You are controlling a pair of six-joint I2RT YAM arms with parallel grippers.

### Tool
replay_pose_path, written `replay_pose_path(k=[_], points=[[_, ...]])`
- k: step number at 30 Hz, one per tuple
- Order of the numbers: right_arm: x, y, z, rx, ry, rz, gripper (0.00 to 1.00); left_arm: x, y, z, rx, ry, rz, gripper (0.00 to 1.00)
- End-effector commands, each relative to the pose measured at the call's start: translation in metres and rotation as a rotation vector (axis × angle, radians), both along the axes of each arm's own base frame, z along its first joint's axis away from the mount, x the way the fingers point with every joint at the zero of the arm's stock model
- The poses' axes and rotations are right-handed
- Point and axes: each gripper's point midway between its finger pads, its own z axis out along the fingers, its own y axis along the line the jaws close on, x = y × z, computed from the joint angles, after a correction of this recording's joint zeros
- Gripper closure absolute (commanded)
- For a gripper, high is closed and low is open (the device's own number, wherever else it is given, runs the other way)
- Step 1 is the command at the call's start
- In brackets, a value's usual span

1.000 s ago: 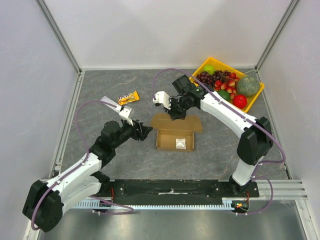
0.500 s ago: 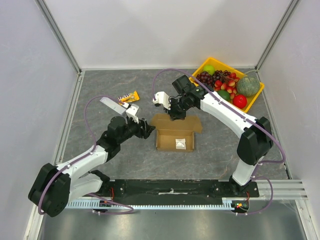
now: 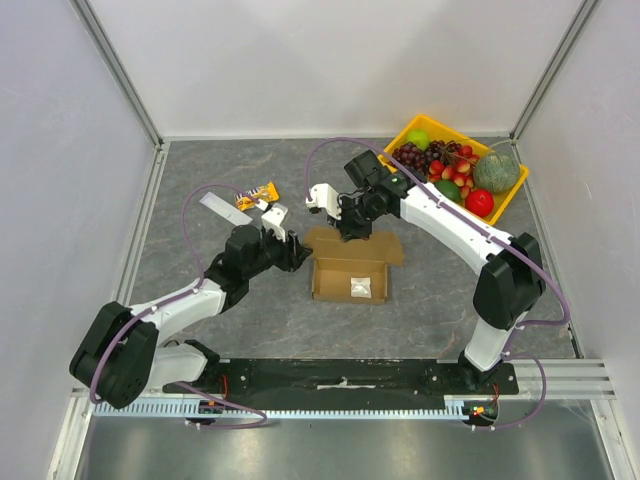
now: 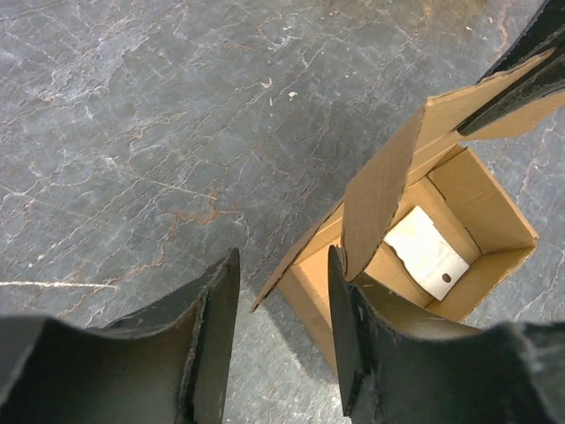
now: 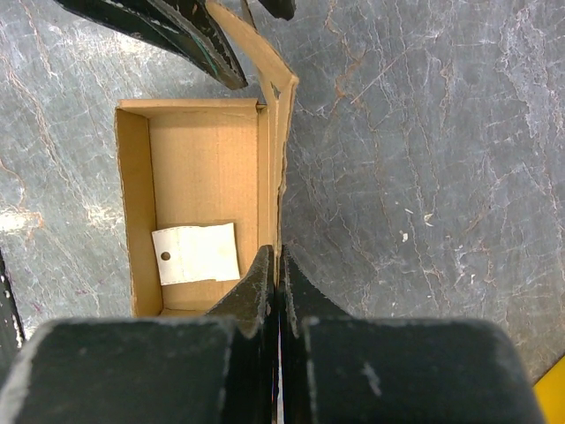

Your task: Fold the paper box

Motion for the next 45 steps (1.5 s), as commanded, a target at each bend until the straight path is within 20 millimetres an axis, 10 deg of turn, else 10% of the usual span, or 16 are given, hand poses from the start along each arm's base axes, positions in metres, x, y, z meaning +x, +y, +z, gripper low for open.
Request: replay_pose_path(k=[1, 19, 27, 32, 39, 45], points=[[0.000, 0.008, 0.007, 0.023, -0.005, 0.028, 1.00, 0.012, -0.014, 0.032, -0.044, -0.104, -0.050, 0.51], [0.008, 0.014, 0.015, 0.057, -0.020, 0.006, 1.00, 0.007, -0.019, 0.024, -0.053, -0.072, -0.082, 0.83], [0.049, 0.004, 0.073, 0.267, -0.116, -0.325, 0.61, 0.010, -0.012, 0.026, -0.033, -0.084, -0.050, 0.96], [0.071, -0.054, 0.104, 0.399, -0.189, -0.720, 0.46, 0.011, -0.009, 0.027, -0.023, -0.089, -0.033, 0.98], [0.052, -0.111, 0.075, 0.412, -0.258, -0.878, 0.38, 0.011, -0.005, 0.032, -0.013, -0.109, -0.021, 0.98], [0.057, -0.112, 0.043, 0.406, -0.203, -0.790, 0.37, 0.014, -0.005, 0.031, 0.013, -0.114, -0.029, 0.98]])
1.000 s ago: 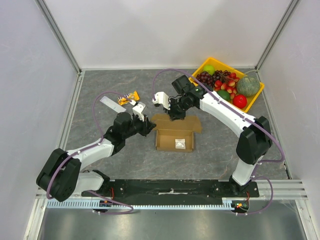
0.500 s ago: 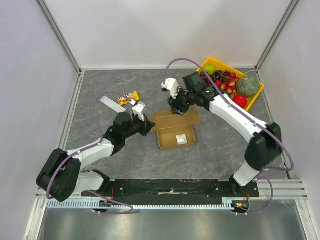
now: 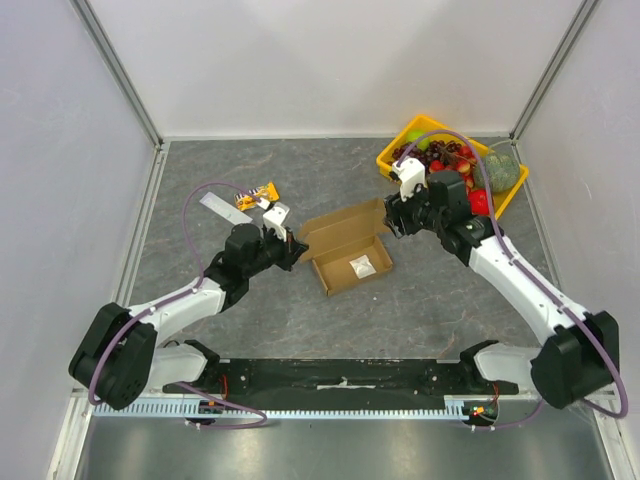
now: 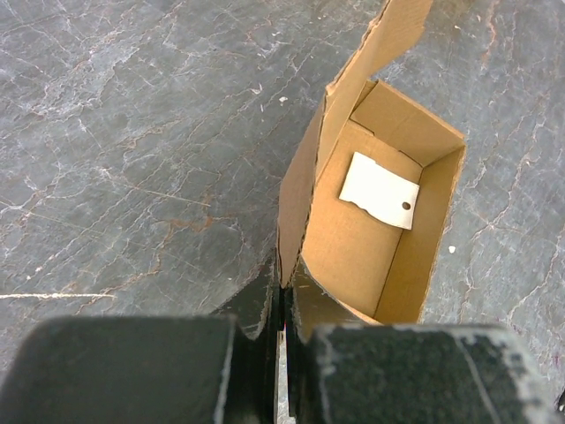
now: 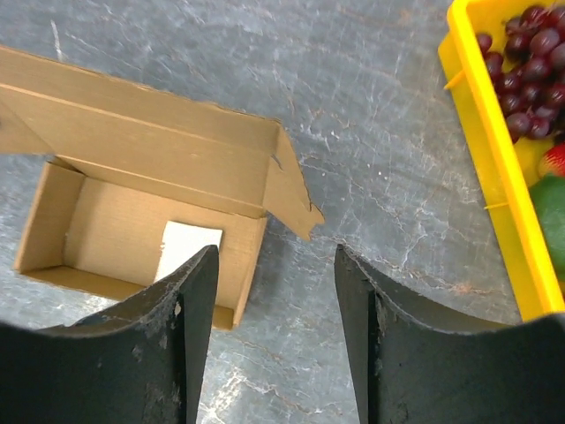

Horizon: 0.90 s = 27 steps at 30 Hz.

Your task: Fold the paper box

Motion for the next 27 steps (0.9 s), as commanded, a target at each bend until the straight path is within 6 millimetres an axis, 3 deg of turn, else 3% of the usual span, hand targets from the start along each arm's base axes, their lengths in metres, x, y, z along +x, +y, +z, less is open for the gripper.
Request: replay_pose_path(k=[1, 9, 13, 18, 24, 27], points=[[0.024, 0.003, -0.011, 0.039, -0.005, 0.062, 0.36, 0.015, 0.000, 0.025, 0.017, -0.100, 0.004, 0.98], [0.043, 0.008, -0.037, 0.144, 0.083, 0.267, 0.37, 0.021, 0.002, 0.029, 0.039, -0.117, 0.023, 0.98], [0.042, 0.021, -0.036, 0.185, 0.080, 0.381, 0.41, 0.024, 0.001, 0.029, 0.042, -0.114, 0.023, 0.98], [0.044, 0.025, -0.035, 0.193, 0.070, 0.414, 0.48, 0.025, -0.001, 0.028, 0.045, -0.109, 0.019, 0.98], [0.042, 0.022, -0.044, 0.192, 0.108, 0.377, 0.64, 0.030, -0.001, 0.026, 0.047, -0.098, 0.034, 0.98], [0.041, 0.018, -0.048, 0.175, 0.118, 0.351, 0.65, 0.033, 0.001, 0.027, 0.046, -0.098, 0.057, 0.98]])
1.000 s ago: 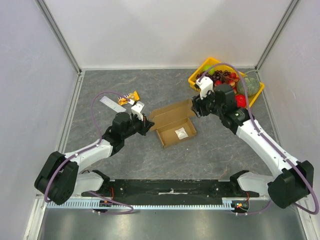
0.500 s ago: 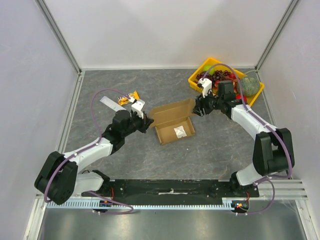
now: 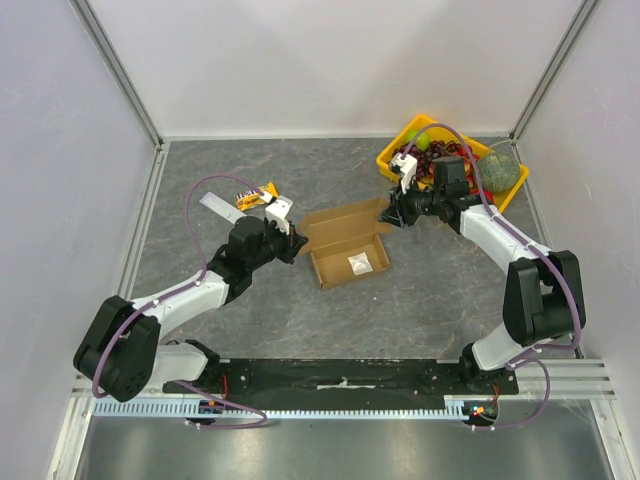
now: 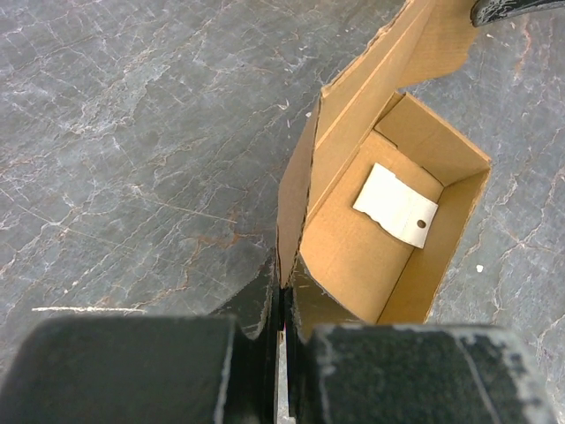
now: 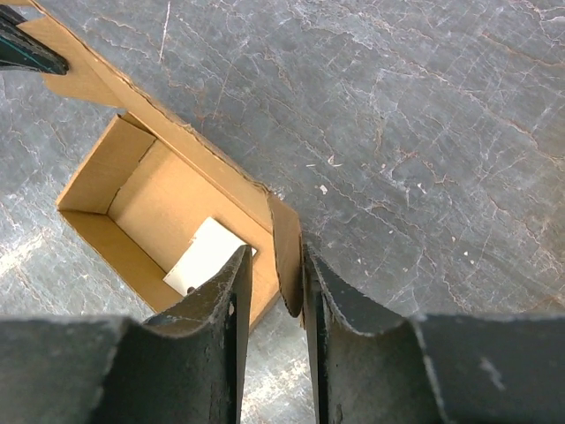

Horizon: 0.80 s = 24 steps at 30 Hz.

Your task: Fold the paper box

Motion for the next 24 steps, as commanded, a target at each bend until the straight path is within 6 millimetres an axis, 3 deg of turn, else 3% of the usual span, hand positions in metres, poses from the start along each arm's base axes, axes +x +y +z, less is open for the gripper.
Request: replay_pose_path(k=[1, 13, 24], points=[[0.008, 0.000, 0.009, 0.000, -0.038, -0.013, 0.65, 0.016, 0.000, 0.022, -0.003, -0.075, 0.027, 0.98], [0.021, -0.002, -0.009, -0.025, -0.008, -0.032, 0.66, 0.019, -0.002, 0.020, 0.002, -0.077, 0.023, 0.98], [0.019, 0.005, -0.006, 0.018, 0.009, -0.017, 0.92, 0.023, -0.001, 0.021, -0.005, -0.071, 0.050, 0.98]])
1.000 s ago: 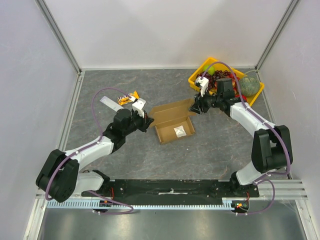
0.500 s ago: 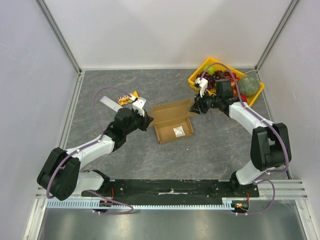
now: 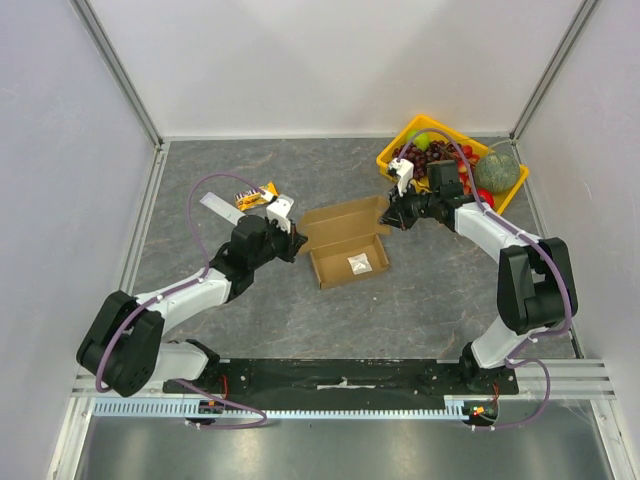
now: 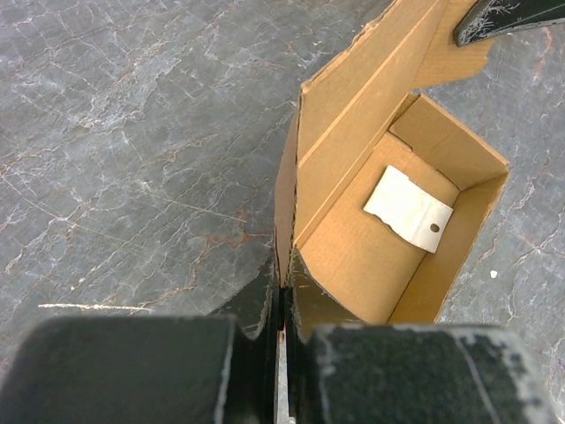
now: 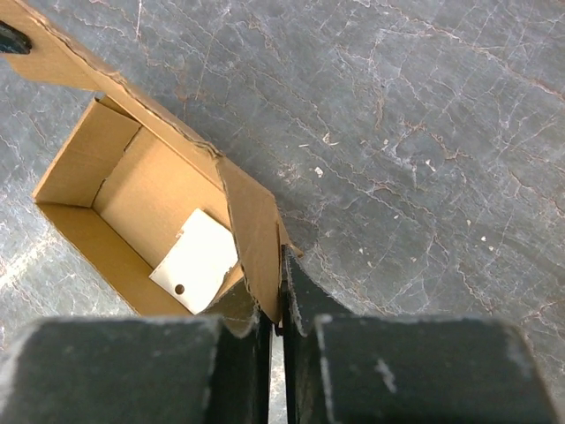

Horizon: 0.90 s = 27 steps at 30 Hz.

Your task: Fold the paper box

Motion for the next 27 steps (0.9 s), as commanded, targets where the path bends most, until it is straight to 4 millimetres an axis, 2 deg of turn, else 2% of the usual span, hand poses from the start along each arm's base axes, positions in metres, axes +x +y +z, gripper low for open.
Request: replay_pose_path(k=[1, 4, 11, 16, 21, 27], points=[[0.012, 0.009, 0.024, 0.046, -0.066, 0.009, 0.93, 0.018, -0.002, 0.028, -0.027, -0.084, 0.029, 0.98], [0.011, 0.015, 0.027, 0.046, -0.077, -0.001, 0.95, 0.022, 0.000, 0.033, -0.038, -0.087, 0.064, 0.94], [0.004, 0.029, 0.034, 0.041, -0.116, -0.087, 1.00, 0.031, 0.006, 0.045, -0.089, -0.073, 0.159, 0.94], [0.003, 0.034, 0.055, 0.121, -0.161, -0.172, 1.00, 0.035, 0.007, 0.044, -0.098, -0.060, 0.217, 0.94], [-0.002, 0.042, 0.063, 0.154, -0.177, -0.228, 1.00, 0.038, -0.001, 0.049, -0.082, -0.078, 0.254, 0.93], [-0.007, 0.054, 0.063, 0.141, -0.190, -0.306, 1.00, 0.036, -0.014, 0.048, -0.045, -0.098, 0.286, 0.89]])
